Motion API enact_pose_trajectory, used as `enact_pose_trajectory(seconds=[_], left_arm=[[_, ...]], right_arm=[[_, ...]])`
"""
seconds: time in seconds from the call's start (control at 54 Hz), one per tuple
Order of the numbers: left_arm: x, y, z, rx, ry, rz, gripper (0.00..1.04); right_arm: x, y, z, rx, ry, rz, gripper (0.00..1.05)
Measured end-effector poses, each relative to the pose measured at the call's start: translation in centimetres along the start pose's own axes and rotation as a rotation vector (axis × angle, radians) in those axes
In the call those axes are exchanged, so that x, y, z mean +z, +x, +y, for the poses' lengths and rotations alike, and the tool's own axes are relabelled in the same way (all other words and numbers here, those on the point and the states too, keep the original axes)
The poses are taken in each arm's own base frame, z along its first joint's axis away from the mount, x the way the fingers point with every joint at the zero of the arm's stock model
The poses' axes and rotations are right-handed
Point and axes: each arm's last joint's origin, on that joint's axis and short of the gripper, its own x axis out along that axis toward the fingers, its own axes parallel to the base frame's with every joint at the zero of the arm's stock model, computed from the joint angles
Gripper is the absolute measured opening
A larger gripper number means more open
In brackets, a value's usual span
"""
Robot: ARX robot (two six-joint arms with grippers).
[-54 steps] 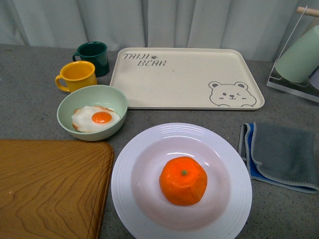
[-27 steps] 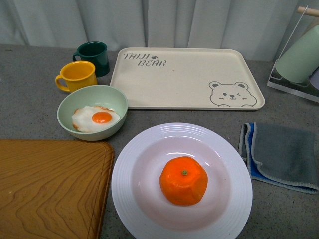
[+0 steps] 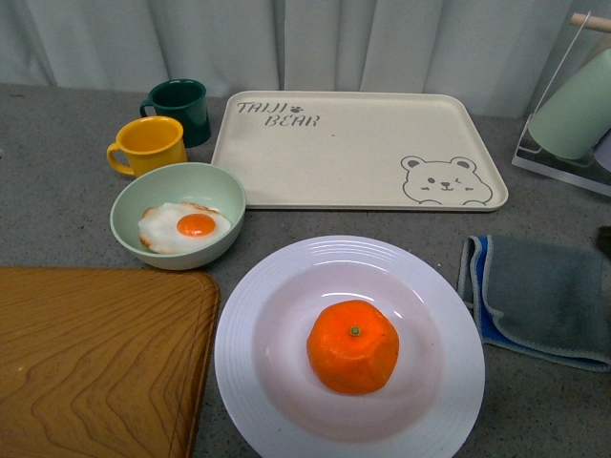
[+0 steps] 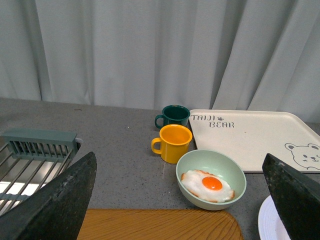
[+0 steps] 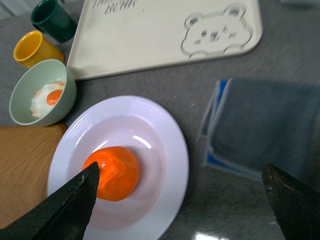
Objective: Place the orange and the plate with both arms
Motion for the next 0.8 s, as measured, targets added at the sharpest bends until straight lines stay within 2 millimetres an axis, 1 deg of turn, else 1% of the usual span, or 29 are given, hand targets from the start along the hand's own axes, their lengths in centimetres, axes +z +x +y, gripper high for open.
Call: enact_pose_trajectory(seconds=[0.074, 0.13, 0.296, 0.574, 0.704, 0.796], left_arm=[[0.0, 0.0, 0.0, 0.000, 0.000, 0.000, 0.98], [0.0, 0.0, 0.0, 0.000, 0.000, 0.000, 0.98], [0.0, 0.0, 0.0, 0.000, 0.000, 0.000, 0.98], [0.0, 0.0, 0.0, 0.000, 0.000, 0.000, 0.98], [0.0, 0.0, 0.0, 0.000, 0.000, 0.000, 0.98], [0.0, 0.0, 0.0, 0.000, 0.000, 0.000, 0.98]], right_arm=[[-0.1, 2.7, -0.3, 0.038, 0.160, 0.157, 0.95], [-0.3, 4.1, -0.6, 0.046, 0.233, 0.248, 0.95], [-0.6, 6.9, -1.5, 0.045, 0.364, 0.390, 0.95], [-1.2, 10.6, -2.0, 0.041, 0.466, 0.531, 0.95], [-2.0, 12.9, -1.6, 0.023, 0.493, 0.630, 0.95], [-2.0, 13.8, -1.3, 0.017, 0.493, 0.651, 0.95]])
